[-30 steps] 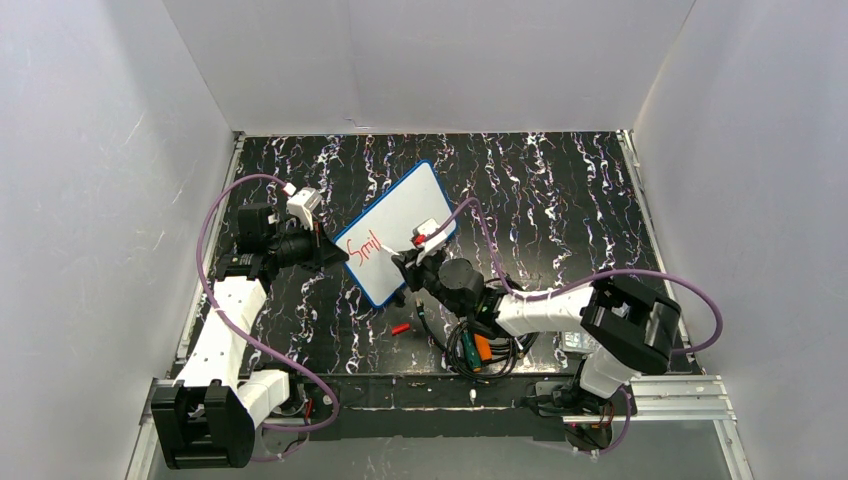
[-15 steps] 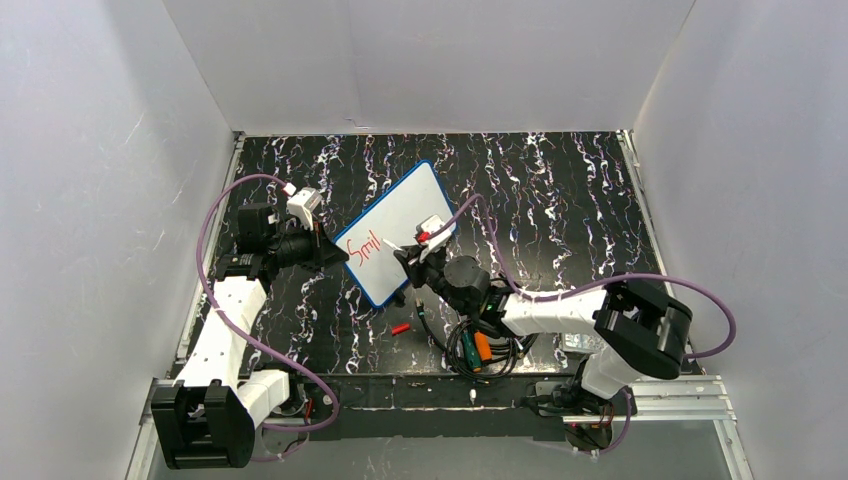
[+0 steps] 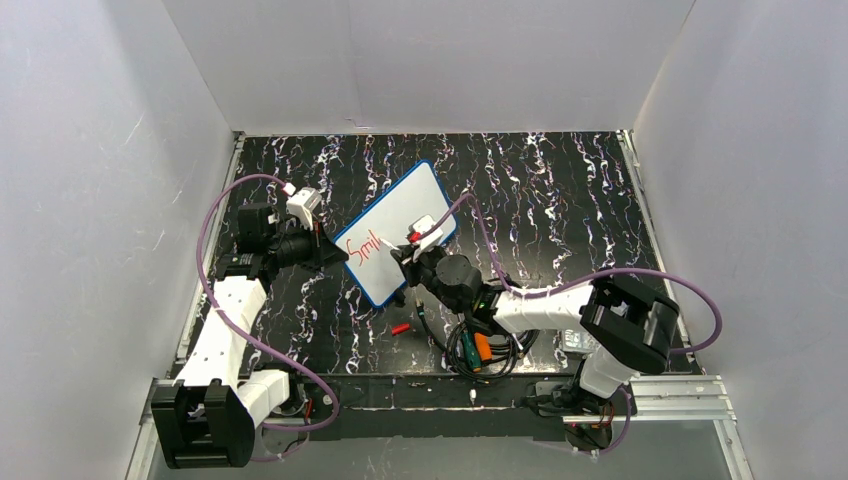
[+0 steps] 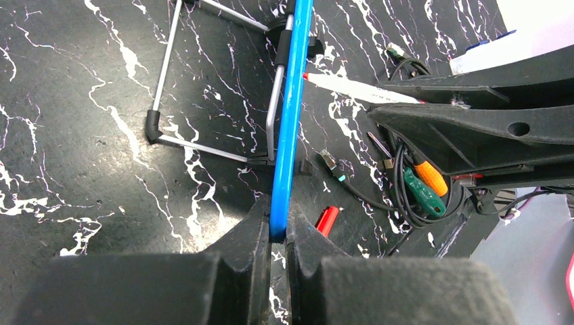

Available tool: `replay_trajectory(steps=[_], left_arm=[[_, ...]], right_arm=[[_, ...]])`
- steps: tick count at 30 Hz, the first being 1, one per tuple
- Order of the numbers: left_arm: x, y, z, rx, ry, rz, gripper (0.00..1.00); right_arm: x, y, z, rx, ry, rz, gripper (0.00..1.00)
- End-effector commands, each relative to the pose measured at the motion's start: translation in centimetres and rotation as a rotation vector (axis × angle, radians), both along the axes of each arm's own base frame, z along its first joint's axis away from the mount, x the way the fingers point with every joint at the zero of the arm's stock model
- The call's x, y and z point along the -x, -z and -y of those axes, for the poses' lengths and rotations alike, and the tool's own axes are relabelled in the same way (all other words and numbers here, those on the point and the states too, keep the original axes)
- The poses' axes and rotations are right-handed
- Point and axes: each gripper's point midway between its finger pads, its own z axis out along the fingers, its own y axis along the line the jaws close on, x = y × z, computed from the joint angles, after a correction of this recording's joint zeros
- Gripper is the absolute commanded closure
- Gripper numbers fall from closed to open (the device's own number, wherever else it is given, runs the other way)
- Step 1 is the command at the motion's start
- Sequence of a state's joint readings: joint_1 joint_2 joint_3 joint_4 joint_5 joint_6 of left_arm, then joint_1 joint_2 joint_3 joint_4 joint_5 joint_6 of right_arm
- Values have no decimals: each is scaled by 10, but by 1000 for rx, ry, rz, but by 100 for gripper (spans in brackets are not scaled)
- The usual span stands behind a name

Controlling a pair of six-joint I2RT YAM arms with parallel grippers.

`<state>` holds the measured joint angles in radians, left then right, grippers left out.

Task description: Write a sentence on the whiteboard

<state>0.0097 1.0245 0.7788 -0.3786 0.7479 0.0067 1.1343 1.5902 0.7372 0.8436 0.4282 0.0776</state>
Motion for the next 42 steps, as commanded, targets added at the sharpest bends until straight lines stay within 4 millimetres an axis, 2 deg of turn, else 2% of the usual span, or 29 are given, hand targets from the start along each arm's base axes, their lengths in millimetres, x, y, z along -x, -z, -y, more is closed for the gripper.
replay_trajectory(steps=[1, 8, 21, 31, 42], left_arm=[[9, 11, -2, -40, 16, -47, 100], [9, 11, -2, -39, 16, -47, 100], [9, 11, -1, -36, 17, -51, 100], [9, 11, -1, -36, 17, -53, 100], [9, 12, -2, -38, 15, -53, 100]], right_arm=[[-15, -31, -6, -77, 46, 55, 99], [-20, -32, -1, -79, 81, 58, 99], [-19, -45, -9, -95, 40, 97, 99], [-6, -30, -10, -86, -25, 66, 99], [-1, -7, 1, -48, -14, 13, 99]])
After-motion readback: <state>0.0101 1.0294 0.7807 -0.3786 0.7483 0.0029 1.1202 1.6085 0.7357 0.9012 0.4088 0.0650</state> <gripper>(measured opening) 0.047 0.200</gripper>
